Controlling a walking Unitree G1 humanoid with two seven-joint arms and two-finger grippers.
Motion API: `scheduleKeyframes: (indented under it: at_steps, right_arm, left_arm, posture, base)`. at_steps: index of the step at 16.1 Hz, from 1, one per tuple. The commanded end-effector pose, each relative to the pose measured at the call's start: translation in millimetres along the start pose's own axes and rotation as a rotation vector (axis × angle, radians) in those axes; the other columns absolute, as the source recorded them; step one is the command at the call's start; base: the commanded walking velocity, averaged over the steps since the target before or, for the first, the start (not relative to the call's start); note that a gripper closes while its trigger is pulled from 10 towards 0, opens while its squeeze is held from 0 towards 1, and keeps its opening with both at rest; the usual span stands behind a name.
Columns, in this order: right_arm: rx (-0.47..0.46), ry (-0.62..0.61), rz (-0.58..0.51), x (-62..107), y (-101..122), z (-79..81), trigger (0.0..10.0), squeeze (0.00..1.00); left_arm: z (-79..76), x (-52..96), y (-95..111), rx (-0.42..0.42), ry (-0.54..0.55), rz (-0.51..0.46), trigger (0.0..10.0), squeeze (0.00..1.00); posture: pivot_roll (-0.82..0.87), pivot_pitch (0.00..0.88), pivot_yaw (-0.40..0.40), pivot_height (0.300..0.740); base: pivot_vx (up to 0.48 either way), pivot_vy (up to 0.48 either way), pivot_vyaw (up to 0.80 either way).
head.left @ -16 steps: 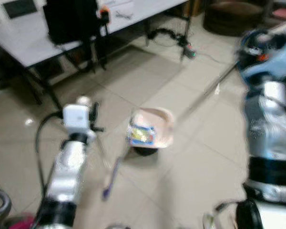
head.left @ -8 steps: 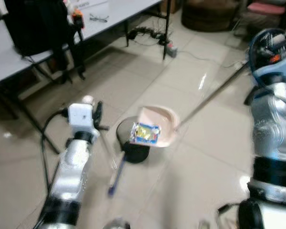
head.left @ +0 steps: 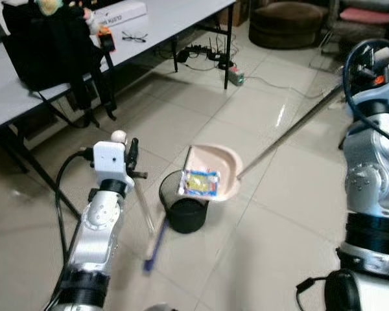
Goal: Sweep floor
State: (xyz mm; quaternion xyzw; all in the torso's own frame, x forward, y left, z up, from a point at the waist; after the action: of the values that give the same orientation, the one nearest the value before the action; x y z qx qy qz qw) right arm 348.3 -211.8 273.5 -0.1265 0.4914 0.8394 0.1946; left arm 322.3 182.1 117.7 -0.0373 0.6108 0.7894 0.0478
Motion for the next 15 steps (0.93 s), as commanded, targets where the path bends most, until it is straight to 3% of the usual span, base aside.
scheduleKeyframes:
  at_steps: [1,15]
  right_arm:
    - [-0.032,0.044,-0.058,-3.1,12.7,12.1,10.0,0.00]
    - [-0.022,0.036,-0.057,-3.0,9.6,10.1,10.0,0.00]
  left_arm:
    - [5.4,-4.2,11.0,-0.019,0.018,-0.044,10.0,0.00]
    - [5.1,-5.3,10.2,-0.010,0.018,-0.040,10.0,0.00]
  posture:
    - [-0.06,0.014,0.052,0.740]
    - [-0.06,0.014,0.054,0.740]
  base:
    - [0.349,0.000,0.00]
    - [0.338,0.000,0.00]
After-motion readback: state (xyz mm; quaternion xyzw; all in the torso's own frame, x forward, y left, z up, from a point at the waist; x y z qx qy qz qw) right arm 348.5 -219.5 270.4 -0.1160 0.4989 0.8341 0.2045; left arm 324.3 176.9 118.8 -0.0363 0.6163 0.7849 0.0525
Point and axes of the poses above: a point about 5 cm out from each wrist's last joint towards the gripper, its own x axis pointing back from the gripper into the wrist, its own y axis along the axis of the wrist's last joint, z = x × y, the point moved 2 cm from there along -x, pointing out of the wrist towards the gripper, and after that the axes turned 9 degrees about -x, right-handed, at the moved point
